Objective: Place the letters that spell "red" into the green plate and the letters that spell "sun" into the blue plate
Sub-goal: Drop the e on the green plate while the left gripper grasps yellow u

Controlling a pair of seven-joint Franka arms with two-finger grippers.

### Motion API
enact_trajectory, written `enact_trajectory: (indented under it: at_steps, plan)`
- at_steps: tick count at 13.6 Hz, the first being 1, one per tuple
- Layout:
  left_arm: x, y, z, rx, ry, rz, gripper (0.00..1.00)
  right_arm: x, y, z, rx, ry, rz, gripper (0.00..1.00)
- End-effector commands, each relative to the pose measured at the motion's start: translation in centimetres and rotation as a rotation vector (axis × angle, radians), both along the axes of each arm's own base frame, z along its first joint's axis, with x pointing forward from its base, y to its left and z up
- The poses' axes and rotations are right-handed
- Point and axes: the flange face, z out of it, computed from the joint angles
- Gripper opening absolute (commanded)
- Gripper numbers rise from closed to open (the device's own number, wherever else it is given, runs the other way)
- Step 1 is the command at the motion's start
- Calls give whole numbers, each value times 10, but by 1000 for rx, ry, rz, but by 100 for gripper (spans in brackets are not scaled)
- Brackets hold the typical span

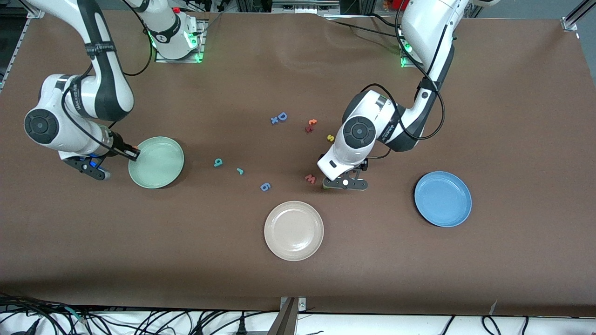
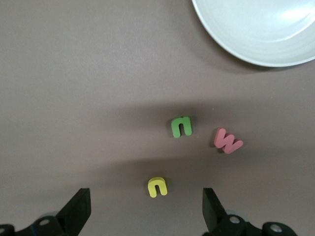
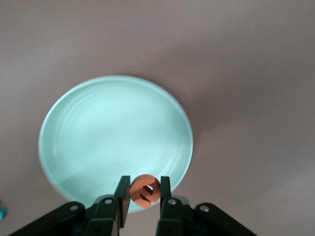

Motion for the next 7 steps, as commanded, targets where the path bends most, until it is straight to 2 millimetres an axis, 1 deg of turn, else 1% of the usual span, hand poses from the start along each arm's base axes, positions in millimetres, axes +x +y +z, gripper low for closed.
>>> enact_trajectory:
  at_steps: [1, 3, 4, 5, 6, 7]
  plan:
    - [-9, -2, -13, 11, 10, -48, 100, 5, -8, -29, 0, -13, 18, 6]
    - [-17, -2, -23, -1, -13, -46, 100, 6, -13, -48, -12, -13, 11, 7]
    - [-20, 0, -27, -3, -20, -43, 100, 7, -13, -56, -4, -17, -2, 8]
    - [-21, 0, -28, -3, -22, -32, 100, 6, -11, -64, 7, -10, -16, 11]
    - [-22, 0, -28, -2, -23, -20, 100, 5, -11, -65, 8, -7, -18, 11]
    - [-28, -6, -31, 0, -23, -15, 100, 5, -11, -66, 8, -4, -19, 15]
